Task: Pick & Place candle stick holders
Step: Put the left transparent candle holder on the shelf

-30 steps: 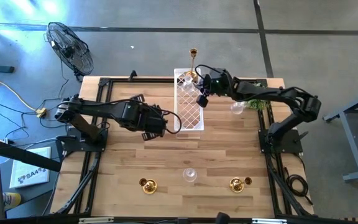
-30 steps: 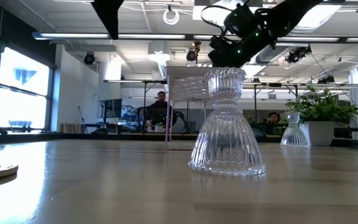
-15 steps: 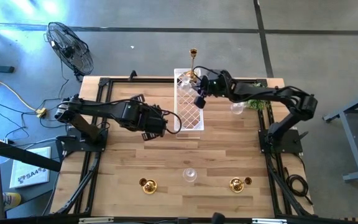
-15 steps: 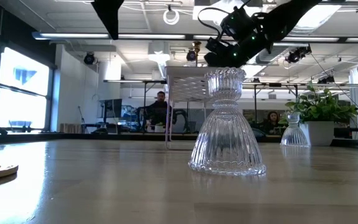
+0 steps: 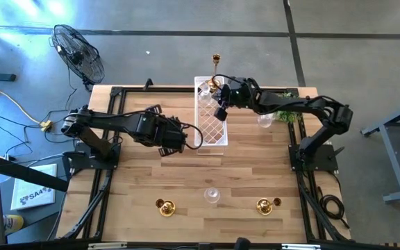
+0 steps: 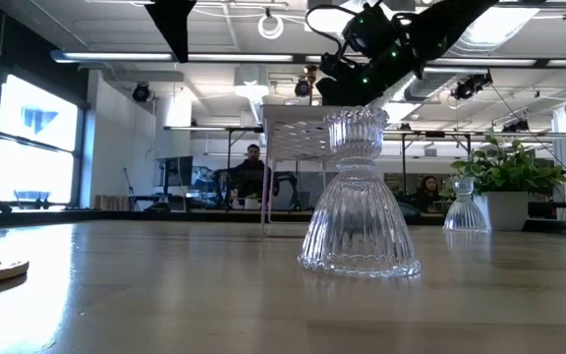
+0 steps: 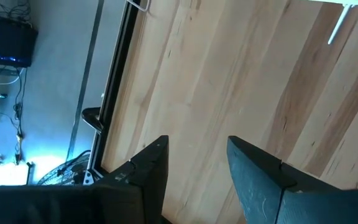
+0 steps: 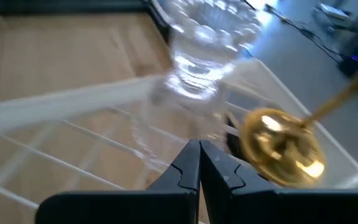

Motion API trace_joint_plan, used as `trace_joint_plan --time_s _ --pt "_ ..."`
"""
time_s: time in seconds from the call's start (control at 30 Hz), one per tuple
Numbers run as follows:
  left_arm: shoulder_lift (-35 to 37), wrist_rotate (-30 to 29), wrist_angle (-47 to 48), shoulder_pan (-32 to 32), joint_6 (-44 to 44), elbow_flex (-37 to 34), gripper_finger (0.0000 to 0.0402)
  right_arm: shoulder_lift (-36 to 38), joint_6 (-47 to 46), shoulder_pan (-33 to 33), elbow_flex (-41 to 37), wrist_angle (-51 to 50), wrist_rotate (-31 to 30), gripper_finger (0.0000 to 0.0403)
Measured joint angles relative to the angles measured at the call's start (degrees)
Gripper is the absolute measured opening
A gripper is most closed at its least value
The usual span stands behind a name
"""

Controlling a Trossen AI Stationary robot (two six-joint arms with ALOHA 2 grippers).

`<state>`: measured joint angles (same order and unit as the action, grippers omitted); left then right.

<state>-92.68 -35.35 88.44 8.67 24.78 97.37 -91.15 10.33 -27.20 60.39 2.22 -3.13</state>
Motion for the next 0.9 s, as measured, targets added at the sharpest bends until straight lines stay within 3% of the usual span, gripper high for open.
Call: trace_joint_plan --time_s 0.17,0.9 --pt "0.0 0.0 -0.02 0.0 -0.02 -0.01 0.0156 -0.02 -0.47 -0.06 2.34 -5.44 -4.46 0.0" --pt "0.0 -0.02 -0.02 0.0 -0.04 0.01 0.0156 -0.02 -0.81 -0.21 2.35 -4.19 2.97 0.0"
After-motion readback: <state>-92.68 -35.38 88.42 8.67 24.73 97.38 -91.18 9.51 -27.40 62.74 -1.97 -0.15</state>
